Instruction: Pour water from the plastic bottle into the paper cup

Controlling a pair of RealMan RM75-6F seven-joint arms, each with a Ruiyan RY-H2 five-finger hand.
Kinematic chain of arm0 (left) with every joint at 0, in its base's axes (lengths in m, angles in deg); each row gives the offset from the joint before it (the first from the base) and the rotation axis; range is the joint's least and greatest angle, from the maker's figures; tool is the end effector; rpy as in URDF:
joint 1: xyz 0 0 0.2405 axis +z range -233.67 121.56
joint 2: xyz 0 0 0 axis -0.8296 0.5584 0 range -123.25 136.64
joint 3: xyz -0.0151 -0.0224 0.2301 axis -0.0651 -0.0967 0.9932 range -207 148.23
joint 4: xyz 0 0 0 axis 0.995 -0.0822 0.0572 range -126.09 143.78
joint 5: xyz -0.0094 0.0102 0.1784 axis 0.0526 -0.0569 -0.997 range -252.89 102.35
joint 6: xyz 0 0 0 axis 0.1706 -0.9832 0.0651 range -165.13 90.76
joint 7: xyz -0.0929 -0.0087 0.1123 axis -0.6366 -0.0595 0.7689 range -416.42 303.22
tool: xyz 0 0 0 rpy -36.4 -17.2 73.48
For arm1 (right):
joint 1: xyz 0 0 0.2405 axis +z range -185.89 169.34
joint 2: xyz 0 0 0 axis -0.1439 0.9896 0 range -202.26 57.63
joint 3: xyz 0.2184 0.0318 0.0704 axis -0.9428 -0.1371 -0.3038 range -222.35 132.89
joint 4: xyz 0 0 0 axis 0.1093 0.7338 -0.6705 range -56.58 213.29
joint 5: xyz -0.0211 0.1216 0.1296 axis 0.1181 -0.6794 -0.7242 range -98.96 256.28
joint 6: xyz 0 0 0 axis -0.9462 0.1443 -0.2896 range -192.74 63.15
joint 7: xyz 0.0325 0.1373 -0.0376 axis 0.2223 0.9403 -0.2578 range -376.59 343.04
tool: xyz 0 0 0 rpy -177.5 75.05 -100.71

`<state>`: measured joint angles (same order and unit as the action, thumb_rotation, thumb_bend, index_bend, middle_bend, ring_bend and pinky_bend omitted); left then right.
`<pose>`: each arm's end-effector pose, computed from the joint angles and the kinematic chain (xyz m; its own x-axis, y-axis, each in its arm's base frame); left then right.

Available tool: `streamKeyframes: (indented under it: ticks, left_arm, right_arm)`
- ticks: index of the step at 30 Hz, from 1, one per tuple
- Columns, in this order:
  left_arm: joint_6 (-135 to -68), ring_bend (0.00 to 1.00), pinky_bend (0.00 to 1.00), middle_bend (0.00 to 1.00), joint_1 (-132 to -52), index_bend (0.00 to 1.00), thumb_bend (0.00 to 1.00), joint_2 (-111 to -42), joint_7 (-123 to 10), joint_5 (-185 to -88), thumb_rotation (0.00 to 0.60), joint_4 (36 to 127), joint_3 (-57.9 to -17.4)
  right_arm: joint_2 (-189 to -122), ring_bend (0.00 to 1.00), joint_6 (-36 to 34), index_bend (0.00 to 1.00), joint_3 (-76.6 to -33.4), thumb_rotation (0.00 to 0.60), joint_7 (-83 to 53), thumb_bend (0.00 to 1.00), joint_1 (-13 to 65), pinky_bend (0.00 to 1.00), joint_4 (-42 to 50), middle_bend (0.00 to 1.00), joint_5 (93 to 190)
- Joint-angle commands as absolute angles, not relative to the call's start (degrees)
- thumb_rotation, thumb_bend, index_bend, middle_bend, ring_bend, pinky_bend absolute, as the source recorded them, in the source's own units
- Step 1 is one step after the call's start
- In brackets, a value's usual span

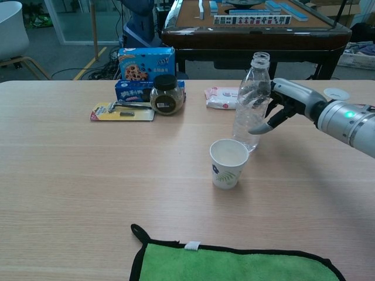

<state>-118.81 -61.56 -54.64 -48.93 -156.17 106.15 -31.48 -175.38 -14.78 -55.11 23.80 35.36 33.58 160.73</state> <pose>-0.2792 0.1775 0.1782 0.4712 0.0827 0.8781 0.8778 0.0536 -0.4761 -0.1839 -0.3709 -0.0123 -0.0675 -0.3718 0.9259 -0.9717 -0.1859 -0.1455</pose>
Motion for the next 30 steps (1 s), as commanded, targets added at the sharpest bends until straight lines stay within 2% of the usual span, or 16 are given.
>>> streamKeyframes:
  ticks: [1,15,19,30]
  left_arm:
    - [-118.84,0.07,0.32,0.03,-61.56,0.33,0.34,-54.61,-48.92,-156.18,0.6,106.16,-31.49]
    - [-118.95,0.07,0.32,0.03,-61.38,0.33,0.34,-54.38,-48.57,-155.82,0.6,106.64,-31.52]
    - [-118.98,0.07,0.32,0.03,-61.33,0.33,0.34,-54.15,-48.86,-155.78,0.6,106.76,-31.55]
    - [-119.0,0.07,0.32,0.03,-61.22,0.33,0.34,-53.72,-49.46,-155.58,0.6,106.97,-31.65]
  right_arm:
    - [-175.75,0.23,-15.17,0.22,-54.72,0.6,25.44,0.0,35.64,0.37,34.29,0.27,160.95]
    - [-177.15,0.23,-15.46,0.23,-53.67,0.6,28.03,0.0,35.97,0.37,36.2,0.32,161.29]
    - [-177.52,0.24,-15.45,0.27,-53.57,0.6,29.06,0.0,36.23,0.37,36.73,0.34,161.43]
    - [-179.44,0.36,-14.33,0.45,-53.99,0.6,29.54,0.0,36.36,0.41,39.2,0.46,161.0]
